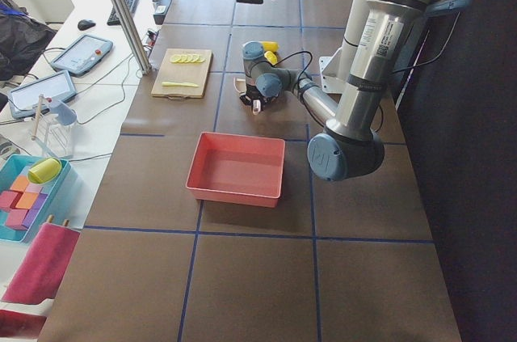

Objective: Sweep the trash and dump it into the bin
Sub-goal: 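Lift the brush with the right gripper and move it toward the yellow foods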

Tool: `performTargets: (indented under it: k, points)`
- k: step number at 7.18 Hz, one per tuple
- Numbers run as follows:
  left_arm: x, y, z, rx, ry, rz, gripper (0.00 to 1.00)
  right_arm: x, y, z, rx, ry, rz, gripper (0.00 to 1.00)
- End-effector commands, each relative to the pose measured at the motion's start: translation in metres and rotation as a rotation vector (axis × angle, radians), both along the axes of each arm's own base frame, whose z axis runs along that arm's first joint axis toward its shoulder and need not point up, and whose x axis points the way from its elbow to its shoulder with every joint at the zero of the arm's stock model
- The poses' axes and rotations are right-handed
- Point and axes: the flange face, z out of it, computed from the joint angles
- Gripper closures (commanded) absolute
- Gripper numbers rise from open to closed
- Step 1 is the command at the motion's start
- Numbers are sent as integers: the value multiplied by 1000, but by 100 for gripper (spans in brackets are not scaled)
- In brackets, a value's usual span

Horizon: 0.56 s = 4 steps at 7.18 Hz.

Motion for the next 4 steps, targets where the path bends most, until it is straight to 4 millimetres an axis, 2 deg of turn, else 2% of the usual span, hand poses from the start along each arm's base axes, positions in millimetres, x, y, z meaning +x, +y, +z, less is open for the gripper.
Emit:
performTargets:
  k: [1, 2, 3, 4]
  points:
    - [0, -1, -6, 16, 0, -12, 100, -20, -2, -19, -6, 6, -28, 100]
    - [1, -1, -6, 10, -8, -10, 100, -42, 0, -35, -12, 11, -63, 100]
    - [6, 0, -14, -4, -27, -4, 100, -53, 0, -44, -10, 9, -79, 100]
    - [12, -3, -32, -22, -49, -1, 100, -59, 3, -45, -9, 8, -91, 100]
